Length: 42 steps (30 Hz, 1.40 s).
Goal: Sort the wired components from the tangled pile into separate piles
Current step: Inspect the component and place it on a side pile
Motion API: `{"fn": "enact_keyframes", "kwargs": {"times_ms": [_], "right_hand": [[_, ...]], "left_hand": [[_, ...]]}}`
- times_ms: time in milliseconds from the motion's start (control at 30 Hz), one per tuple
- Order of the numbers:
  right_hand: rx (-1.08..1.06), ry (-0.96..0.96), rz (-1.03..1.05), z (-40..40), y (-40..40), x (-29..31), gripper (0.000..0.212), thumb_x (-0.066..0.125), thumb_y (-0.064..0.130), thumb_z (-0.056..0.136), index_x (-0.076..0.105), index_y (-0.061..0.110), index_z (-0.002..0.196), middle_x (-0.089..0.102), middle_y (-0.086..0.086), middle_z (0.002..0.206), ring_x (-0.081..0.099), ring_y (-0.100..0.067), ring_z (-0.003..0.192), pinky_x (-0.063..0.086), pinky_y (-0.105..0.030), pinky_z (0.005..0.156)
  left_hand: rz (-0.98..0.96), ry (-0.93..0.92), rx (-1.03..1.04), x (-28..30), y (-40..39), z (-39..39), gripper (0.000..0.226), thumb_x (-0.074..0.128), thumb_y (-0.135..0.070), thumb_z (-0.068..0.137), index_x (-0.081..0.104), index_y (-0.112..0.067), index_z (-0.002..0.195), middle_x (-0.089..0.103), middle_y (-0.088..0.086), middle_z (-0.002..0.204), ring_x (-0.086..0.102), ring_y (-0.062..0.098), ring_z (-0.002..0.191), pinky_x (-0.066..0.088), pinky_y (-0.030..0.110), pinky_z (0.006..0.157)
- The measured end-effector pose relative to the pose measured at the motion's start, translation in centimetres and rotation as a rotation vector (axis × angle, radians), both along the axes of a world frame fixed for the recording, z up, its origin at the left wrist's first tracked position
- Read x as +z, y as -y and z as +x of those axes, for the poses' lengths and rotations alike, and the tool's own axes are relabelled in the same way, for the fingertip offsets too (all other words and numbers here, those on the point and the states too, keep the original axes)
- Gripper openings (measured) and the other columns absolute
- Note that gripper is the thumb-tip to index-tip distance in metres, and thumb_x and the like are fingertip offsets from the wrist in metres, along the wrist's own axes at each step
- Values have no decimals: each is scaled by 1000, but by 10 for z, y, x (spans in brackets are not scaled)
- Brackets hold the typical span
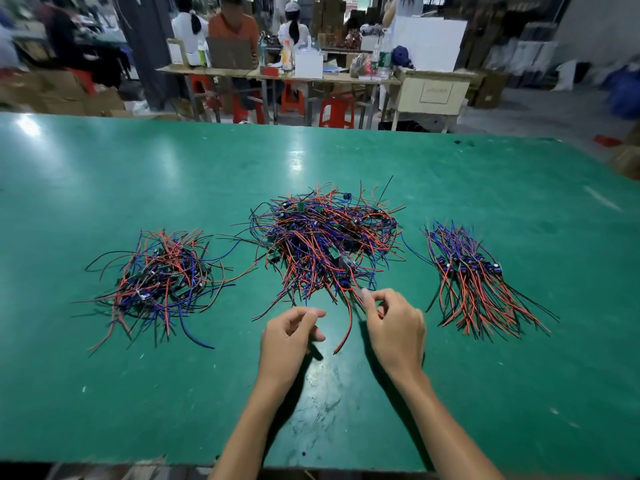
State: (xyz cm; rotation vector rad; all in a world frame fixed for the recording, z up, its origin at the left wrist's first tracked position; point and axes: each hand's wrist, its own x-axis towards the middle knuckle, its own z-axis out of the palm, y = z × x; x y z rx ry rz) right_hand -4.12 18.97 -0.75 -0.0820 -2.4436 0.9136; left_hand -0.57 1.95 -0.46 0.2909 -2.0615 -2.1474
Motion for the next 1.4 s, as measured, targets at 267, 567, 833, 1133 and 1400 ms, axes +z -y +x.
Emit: {"fn": "enact_keyframes", "kwargs": {"times_ms": [267,567,833,1133,1400], "right_hand": [[284,-505,226,18,4,-6,20,77,31,91,69,17,78,61,8,72,51,-13,61,40,-30,63],[593,-134,-308,25,-9,-4,49,41,66,97,72,28,94,63,9,74,59,-11,65,46,-33,60],[380,400,-266,-3,3,1,48,33,78,85,72,52,93,73,21,81,66,2,79,51,-32,78],[506,260,-774,3,-8,3,20,65,20,100,77,8,89,77,1,80,63,1,67,49,-14,67],[479,253,-875,6,-10,5,18,63,18,100,74,4,98,76,-2,77,72,-6,72,51,-15,66]], "left_hand": [[162,200,-139,31,-19,-25,30,62,-37,99,73,-10,89,78,7,82,57,14,45,45,20,40],[289,273,-156,22,-3,-24,13,61,-10,99,70,0,98,78,10,86,66,11,52,55,18,53],[195,304,-340,31,9,0,10,59,-7,99,69,-3,100,78,14,87,65,12,53,55,20,53],[33,287,-538,30,7,9,25,57,3,98,59,-2,123,75,22,102,73,20,71,59,25,69],[52,249,-637,36,10,5,39,58,14,93,56,-1,129,72,25,110,74,31,87,60,29,77]]}}
